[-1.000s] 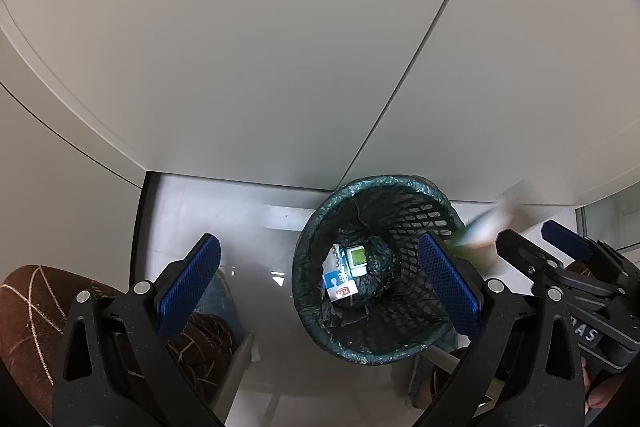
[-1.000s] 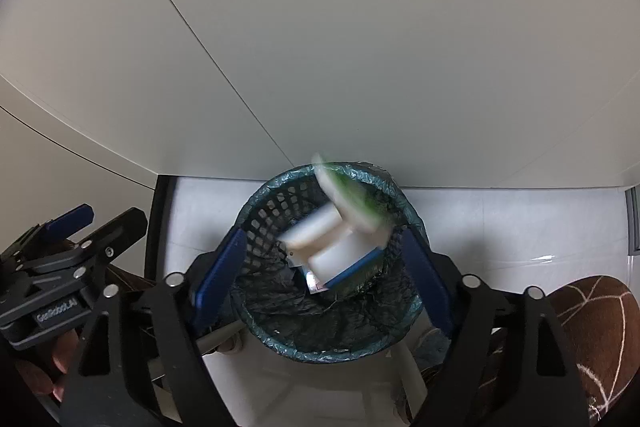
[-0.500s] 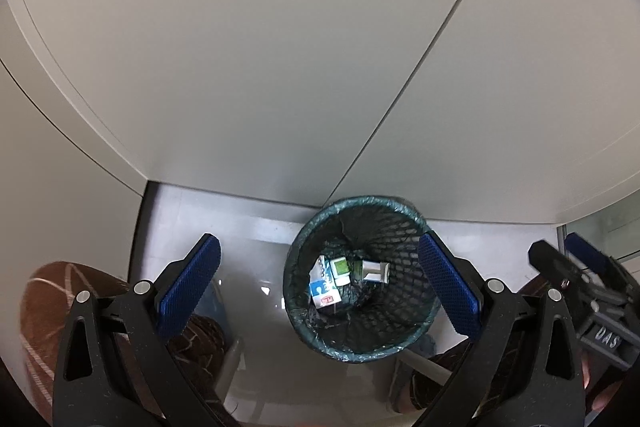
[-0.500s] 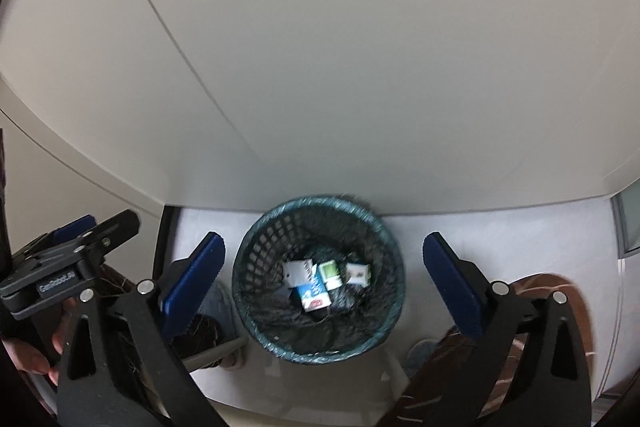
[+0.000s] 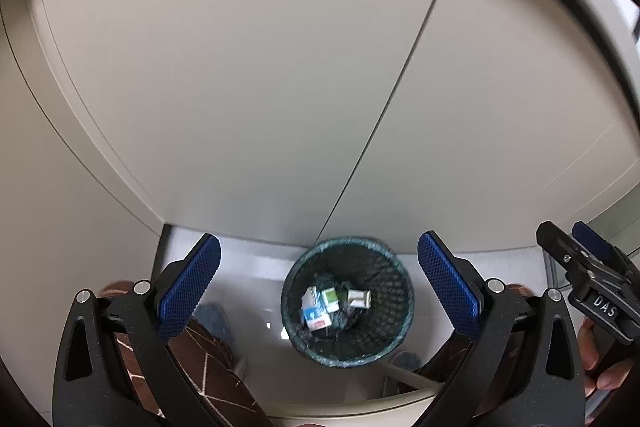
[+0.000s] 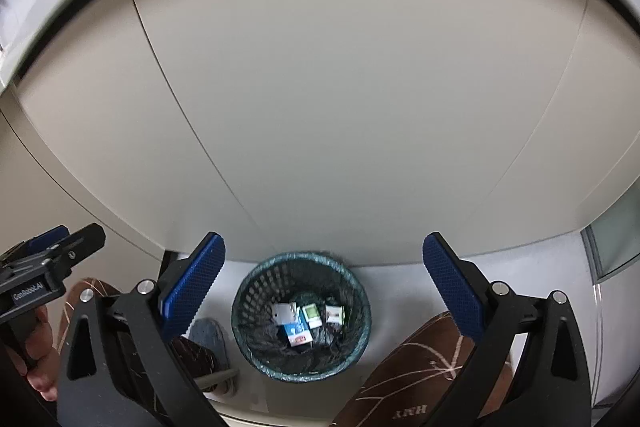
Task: Collect trash
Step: 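Raise both open tools back up to the counter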
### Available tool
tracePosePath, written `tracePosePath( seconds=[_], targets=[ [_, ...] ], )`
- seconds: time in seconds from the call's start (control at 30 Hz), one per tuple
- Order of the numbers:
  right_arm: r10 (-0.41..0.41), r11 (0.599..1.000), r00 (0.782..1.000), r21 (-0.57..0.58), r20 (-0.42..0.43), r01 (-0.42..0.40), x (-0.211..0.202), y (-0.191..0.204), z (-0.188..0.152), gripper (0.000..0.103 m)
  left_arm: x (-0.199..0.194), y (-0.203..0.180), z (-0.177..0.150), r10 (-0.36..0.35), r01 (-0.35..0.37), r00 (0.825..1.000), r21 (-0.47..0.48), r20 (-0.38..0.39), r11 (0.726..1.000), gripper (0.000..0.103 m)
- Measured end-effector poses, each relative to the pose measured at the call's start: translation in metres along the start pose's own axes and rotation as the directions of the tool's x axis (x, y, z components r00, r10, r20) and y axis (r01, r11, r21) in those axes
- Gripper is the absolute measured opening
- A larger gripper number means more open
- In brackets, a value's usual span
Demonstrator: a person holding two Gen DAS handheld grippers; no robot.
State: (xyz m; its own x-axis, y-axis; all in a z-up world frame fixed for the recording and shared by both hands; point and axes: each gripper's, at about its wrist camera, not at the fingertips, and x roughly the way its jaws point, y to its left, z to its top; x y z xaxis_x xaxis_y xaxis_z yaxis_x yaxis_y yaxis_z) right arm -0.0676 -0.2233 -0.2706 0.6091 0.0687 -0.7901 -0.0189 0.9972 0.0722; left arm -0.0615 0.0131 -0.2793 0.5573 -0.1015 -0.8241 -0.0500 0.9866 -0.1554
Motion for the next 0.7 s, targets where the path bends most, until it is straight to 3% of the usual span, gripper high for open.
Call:
tracePosePath(
  seconds=[0.27,0.7],
  targets=[
    [0.007,1.0,0.993,0.0,0.118,-0.007,-0.062,-0.006,0.032,0.095,-0.058,-0.019,0.027,0.001,-0.002,0.997,0.017,0.078,1.0,0.097],
    [0.026,1.0,0.969,-0.001,0.245,-0.026,-0.144,-0.009,0.091,0.095,-0.148,-0.052,0.083,0.026,-0.032,0.975,0.021,0.222,0.999,0.097]
  ],
)
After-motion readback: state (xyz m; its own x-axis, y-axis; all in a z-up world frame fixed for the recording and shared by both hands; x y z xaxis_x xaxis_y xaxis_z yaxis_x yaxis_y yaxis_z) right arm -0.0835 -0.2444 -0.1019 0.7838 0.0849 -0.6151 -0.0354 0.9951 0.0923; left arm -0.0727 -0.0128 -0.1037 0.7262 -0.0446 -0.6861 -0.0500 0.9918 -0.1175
